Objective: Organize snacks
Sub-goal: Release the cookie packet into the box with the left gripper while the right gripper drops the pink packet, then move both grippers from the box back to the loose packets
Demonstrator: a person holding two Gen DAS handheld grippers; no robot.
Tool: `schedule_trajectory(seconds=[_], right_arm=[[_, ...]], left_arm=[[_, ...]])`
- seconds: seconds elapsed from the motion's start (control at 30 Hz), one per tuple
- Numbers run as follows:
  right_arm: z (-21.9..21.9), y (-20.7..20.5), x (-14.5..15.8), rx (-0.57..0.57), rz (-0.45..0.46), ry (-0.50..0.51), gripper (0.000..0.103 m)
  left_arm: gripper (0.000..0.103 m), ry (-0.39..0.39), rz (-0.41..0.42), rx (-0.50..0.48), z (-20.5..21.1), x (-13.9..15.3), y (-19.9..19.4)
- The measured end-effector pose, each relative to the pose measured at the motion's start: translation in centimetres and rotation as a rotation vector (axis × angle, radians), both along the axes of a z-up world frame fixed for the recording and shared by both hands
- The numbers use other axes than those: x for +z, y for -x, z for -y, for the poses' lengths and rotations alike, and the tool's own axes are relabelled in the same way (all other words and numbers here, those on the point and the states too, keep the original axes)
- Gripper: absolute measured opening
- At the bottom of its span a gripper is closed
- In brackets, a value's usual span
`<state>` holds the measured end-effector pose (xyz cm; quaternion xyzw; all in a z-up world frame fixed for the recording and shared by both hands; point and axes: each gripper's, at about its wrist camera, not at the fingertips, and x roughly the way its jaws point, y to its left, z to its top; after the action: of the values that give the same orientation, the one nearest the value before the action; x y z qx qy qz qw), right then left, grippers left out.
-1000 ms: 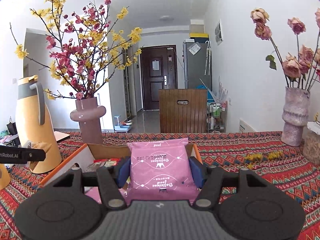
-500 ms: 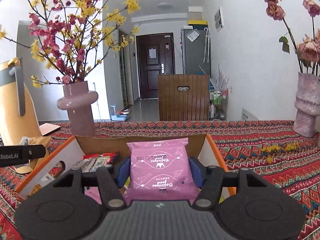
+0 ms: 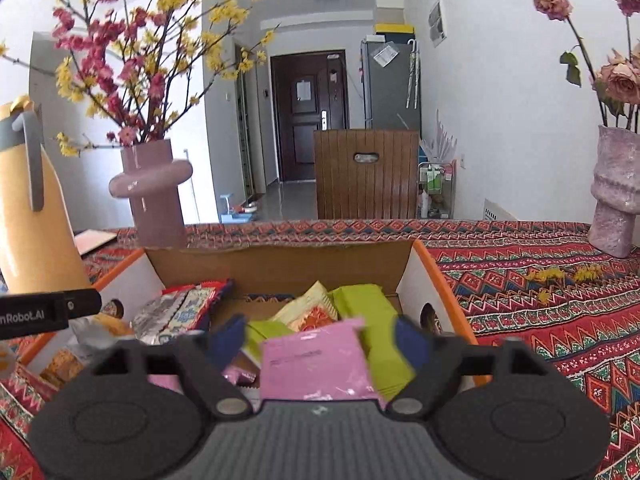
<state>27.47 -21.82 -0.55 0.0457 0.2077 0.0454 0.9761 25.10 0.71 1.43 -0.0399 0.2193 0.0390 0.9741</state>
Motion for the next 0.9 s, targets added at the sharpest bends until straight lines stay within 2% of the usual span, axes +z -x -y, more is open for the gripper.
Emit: schedule_trajectory(seconds=[0.03, 0.37, 0.6, 0.9], right_arm=[[0.3, 0.2, 0.2, -0.005, 0.009, -0.011, 0.103], [0.4, 0.9, 0.7, 0.001, 0.017, -0.024, 0.103], [0.2, 2.3, 2.3, 0.008, 0.052, -0.007, 0.103], [-0.7, 5.7, 3.5, 0.067, 0.035, 0.031, 0.103]], left_arm=[[0.103, 0.002, 0.015, 0.007, -0.1, 0.2, 0.3], [0.103, 0.023, 0.031, 0.019, -0.3, 1.0, 0.8], [0.103, 0.023, 0.017, 0.055, -0.1, 3.1, 2.0], [0.103, 0.001, 0.017, 0.008, -0.2, 4.6, 5.7]])
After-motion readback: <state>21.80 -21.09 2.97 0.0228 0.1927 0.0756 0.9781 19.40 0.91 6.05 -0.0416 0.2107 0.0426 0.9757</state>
